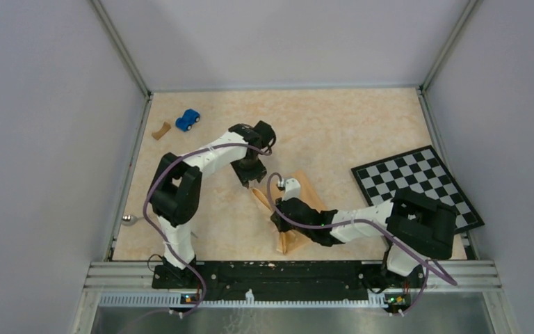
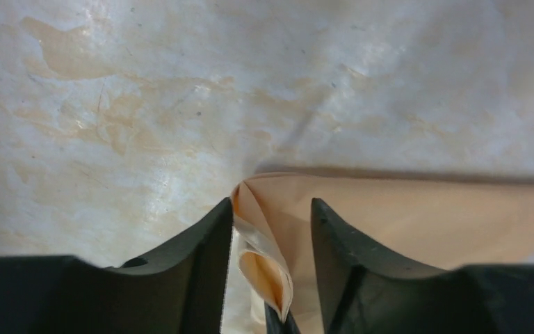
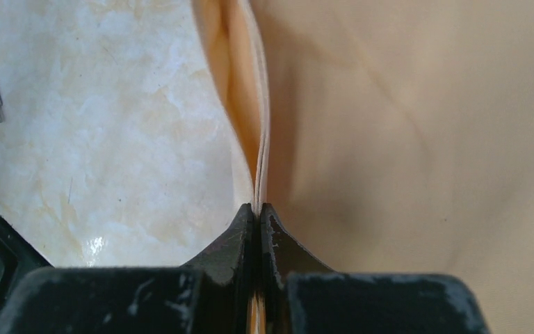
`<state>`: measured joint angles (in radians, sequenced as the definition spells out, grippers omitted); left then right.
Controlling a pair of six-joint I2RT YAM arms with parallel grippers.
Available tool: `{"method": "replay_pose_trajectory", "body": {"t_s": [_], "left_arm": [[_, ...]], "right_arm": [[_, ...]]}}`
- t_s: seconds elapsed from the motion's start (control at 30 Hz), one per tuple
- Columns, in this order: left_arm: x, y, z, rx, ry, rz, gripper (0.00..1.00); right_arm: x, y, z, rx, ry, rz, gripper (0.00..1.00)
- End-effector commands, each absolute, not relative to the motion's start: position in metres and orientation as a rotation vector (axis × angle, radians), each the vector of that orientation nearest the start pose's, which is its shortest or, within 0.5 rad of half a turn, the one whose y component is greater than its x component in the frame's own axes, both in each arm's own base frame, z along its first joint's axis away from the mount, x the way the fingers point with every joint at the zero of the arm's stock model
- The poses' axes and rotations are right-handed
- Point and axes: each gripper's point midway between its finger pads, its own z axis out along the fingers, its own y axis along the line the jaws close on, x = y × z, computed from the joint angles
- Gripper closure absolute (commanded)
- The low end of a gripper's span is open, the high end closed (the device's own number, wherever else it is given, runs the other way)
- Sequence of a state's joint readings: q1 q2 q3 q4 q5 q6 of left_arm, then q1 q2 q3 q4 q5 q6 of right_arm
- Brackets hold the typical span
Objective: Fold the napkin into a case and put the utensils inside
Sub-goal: Fold the lower triangle-folded napkin at the center of the board.
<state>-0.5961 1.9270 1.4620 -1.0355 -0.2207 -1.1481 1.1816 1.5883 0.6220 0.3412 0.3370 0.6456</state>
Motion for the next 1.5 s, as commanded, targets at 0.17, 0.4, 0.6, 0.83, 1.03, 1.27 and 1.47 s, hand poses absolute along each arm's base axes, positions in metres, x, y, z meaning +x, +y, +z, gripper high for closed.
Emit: {"method": "replay_pose_trajectory", "body": {"t_s": [0.17,0.4,0.6,0.83,1.03,1.27,1.47], "left_arm": [[0.316,-0.223,0.113,-0.474,2.660,-0.325,0.26],[0.311,-0.219,0.142,-0.322,2.477,-0.563,0.16],[0.297,-0.218,0.136,-0.311,2.469,-0.665,0.16],[0.266,-0.215,0.096,-0.550,2.675,-0.655,0.12],[0.265,-0.233,0.081,-0.647,2.744,-0.744,0.10],[0.269,-0.248,0.056,-0.657,2.810,-0.780,0.20],[0.275,-0.247,0.041,-0.644,2.835,-0.725,0.28]], "right_arm": [[0.186,0.349,0.076,-0.136,2.152,0.978,1.00],[0.190,0.325,0.080,0.002,2.145,1.037,1.00],[0.194,0.315,0.070,0.052,2.168,1.053,1.00],[0.197,0.314,0.066,0.043,2.176,1.049,1.00],[0.197,0.318,0.067,0.033,2.173,1.067,1.00],[0.195,0.321,0.066,0.022,2.175,1.083,1.00],[0.194,0.321,0.066,0.016,2.174,1.086,1.00]]}}
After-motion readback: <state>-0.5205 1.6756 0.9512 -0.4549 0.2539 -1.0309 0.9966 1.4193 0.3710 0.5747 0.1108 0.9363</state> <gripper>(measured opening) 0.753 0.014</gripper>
